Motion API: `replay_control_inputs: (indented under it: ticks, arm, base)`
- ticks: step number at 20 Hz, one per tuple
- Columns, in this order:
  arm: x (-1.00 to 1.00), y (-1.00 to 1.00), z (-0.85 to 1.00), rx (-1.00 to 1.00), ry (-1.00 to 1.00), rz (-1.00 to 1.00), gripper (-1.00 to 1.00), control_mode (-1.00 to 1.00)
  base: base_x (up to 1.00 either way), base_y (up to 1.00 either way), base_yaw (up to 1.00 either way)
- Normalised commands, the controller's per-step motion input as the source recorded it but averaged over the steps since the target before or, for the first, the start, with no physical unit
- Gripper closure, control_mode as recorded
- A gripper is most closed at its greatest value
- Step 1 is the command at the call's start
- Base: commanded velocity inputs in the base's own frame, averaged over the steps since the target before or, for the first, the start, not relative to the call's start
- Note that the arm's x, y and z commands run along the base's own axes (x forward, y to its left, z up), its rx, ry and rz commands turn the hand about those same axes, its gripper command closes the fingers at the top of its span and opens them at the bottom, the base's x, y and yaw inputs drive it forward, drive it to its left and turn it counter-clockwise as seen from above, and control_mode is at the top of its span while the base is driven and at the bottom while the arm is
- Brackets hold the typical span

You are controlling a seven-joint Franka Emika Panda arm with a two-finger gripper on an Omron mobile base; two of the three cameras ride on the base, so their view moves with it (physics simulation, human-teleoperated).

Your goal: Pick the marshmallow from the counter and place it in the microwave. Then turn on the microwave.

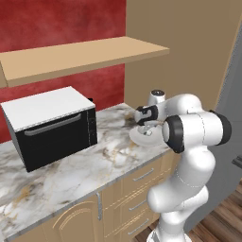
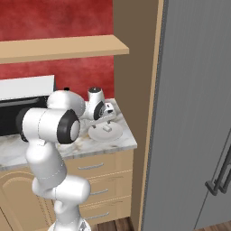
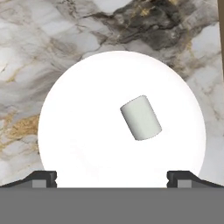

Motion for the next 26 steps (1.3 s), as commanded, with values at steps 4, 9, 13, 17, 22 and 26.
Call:
replay_control_inputs:
  ticks: [4, 9, 13, 17, 22, 26]
  arm:
    - [0.09, 0.00, -0.08, 0.00, 0.00, 0.00, -1.00, -1.00]
    - [0.10, 0.00, -0.07, 0.00, 0.00, 0.00, -1.00, -1.00]
    - [0.11, 0.00, -0.08, 0.00, 0.00, 0.00, -1.00, -1.00]
    - [0.10, -0.01, -0.06, 0.00, 0.00, 0.00, -1.00, -1.00]
    - [0.07, -0.04, -0.05, 0.00, 0.00, 0.01, -1.00, -1.00]
    - [0.05, -0.04, -0.05, 0.00, 0.00, 0.01, -1.00, -1.00]
  base:
    - [0.00, 0.00, 0.00]
    - [0.00, 0.00, 0.00]
    - [0.00, 0.00, 0.00]
    - [0.00, 0.00, 0.00]
    - [0.00, 0.00, 0.00]
    - [0.00, 0.00, 0.00]
